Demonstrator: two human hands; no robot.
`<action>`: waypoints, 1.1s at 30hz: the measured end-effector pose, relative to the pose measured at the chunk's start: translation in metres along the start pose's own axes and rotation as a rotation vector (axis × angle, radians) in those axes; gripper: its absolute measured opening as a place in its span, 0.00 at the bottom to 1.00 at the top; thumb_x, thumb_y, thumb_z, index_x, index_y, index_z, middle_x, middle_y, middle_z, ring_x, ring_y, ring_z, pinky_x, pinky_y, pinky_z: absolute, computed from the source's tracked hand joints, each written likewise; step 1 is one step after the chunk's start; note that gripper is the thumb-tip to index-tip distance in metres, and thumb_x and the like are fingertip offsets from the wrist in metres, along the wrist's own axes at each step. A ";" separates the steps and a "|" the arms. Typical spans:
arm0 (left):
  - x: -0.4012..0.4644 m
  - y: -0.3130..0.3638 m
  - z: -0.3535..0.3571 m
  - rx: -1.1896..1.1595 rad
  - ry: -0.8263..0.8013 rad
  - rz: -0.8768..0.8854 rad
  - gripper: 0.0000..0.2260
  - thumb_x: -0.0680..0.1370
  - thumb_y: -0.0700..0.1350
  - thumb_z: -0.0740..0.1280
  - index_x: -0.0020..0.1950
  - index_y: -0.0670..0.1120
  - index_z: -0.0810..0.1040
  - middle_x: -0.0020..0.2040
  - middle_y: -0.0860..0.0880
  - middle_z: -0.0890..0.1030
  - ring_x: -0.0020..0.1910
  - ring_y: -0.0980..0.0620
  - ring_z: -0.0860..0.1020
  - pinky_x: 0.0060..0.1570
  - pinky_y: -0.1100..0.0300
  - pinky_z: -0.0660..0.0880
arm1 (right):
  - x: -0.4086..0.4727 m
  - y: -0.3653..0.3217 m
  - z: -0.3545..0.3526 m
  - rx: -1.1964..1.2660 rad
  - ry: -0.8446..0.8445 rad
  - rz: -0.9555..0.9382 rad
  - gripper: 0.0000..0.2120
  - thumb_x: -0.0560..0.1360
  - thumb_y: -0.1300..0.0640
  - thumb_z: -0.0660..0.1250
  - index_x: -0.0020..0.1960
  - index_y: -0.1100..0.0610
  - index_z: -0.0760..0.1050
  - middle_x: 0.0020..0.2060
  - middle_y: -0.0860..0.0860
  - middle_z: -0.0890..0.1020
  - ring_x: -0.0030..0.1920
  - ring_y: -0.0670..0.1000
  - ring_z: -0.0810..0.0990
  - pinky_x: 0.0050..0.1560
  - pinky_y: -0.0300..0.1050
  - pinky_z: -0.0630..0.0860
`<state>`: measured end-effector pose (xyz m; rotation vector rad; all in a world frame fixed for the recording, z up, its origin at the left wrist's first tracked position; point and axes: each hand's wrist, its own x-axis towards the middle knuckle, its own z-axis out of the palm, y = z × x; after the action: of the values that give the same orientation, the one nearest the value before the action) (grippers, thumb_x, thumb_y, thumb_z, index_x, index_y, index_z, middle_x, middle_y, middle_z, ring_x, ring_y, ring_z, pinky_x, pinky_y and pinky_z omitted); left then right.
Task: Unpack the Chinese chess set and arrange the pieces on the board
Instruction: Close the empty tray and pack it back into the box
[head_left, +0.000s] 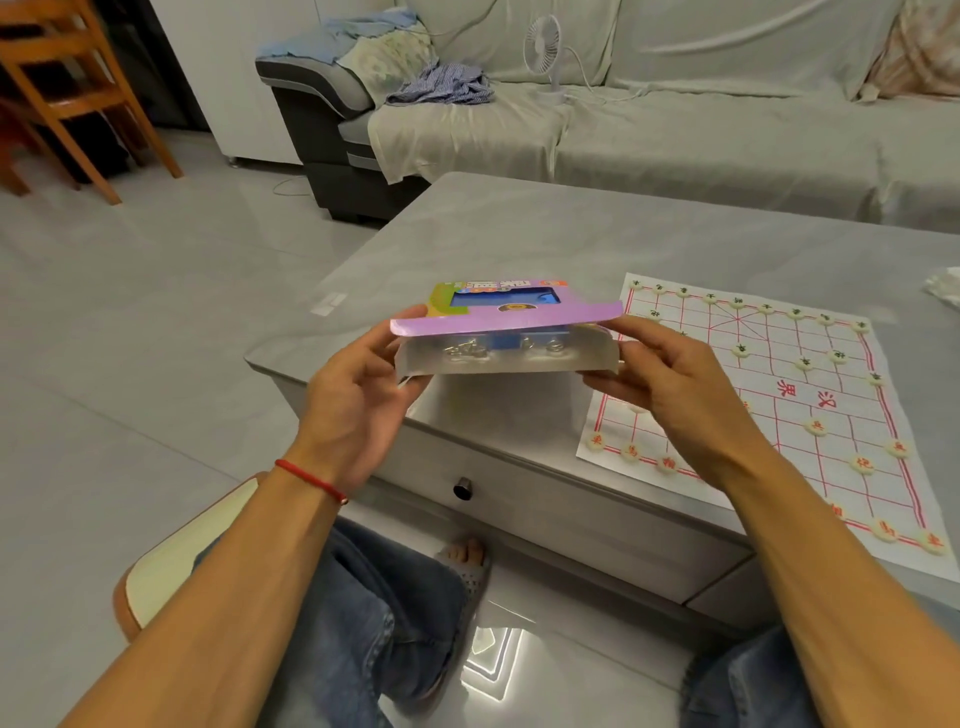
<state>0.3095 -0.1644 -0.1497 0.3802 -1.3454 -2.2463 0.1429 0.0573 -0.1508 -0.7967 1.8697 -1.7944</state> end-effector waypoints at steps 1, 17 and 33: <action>0.001 0.000 0.001 0.059 0.019 0.002 0.23 0.78 0.30 0.50 0.69 0.38 0.74 0.66 0.42 0.79 0.70 0.42 0.72 0.70 0.46 0.70 | 0.001 0.001 -0.001 -0.037 -0.001 -0.022 0.17 0.83 0.58 0.59 0.70 0.48 0.74 0.60 0.44 0.81 0.58 0.49 0.82 0.49 0.39 0.81; -0.003 -0.005 0.006 0.387 0.094 0.241 0.16 0.76 0.36 0.69 0.64 0.37 0.79 0.56 0.41 0.84 0.58 0.43 0.82 0.58 0.50 0.79 | 0.010 0.004 0.013 -0.229 0.203 -0.276 0.12 0.79 0.60 0.67 0.61 0.48 0.76 0.60 0.48 0.77 0.40 0.53 0.84 0.37 0.42 0.82; -0.007 -0.005 0.008 0.553 0.054 0.306 0.20 0.80 0.41 0.67 0.72 0.47 0.74 0.61 0.50 0.82 0.64 0.50 0.78 0.56 0.57 0.79 | 0.003 0.000 0.012 -0.112 0.244 -0.293 0.17 0.80 0.54 0.66 0.68 0.52 0.75 0.61 0.52 0.79 0.43 0.53 0.84 0.42 0.38 0.81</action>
<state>0.3103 -0.1526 -0.1507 0.3832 -1.8461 -1.5865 0.1487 0.0465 -0.1512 -0.9728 2.1144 -2.0572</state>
